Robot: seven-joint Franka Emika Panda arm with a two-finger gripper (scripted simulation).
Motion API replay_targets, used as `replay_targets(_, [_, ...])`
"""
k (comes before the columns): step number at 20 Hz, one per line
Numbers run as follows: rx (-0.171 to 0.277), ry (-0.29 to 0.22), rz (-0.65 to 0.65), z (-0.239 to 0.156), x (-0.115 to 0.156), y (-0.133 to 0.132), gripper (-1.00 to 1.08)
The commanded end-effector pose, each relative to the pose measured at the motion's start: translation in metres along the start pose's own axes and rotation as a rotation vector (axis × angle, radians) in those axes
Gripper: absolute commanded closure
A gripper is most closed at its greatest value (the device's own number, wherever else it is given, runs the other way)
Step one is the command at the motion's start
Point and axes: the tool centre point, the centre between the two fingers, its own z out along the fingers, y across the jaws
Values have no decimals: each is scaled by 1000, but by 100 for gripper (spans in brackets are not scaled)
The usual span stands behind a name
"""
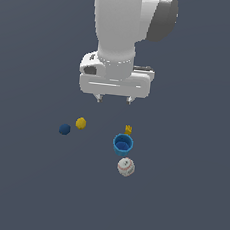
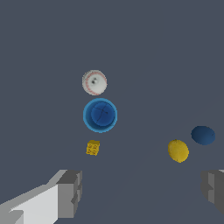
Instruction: Pick up a designated object from a clutter of objects.
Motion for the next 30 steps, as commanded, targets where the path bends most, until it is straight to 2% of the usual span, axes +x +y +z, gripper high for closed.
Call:
replay_targets(1, [2, 0, 13, 4, 1, 4, -92])
replay_targets(6, [10, 1, 80, 23, 8, 24, -92])
replay_targets(10, [18, 3, 171, 48, 13, 52, -92])
replay_targets(16, [23, 9, 373, 104, 16, 116, -92])
replay_targets(22, [7, 17, 580, 161, 3, 185, -92])
replay_targets(26, [-7, 21, 674, 187, -9, 217, -92])
replay_targets(30, [-18, 23, 734, 203, -18, 237, -92])
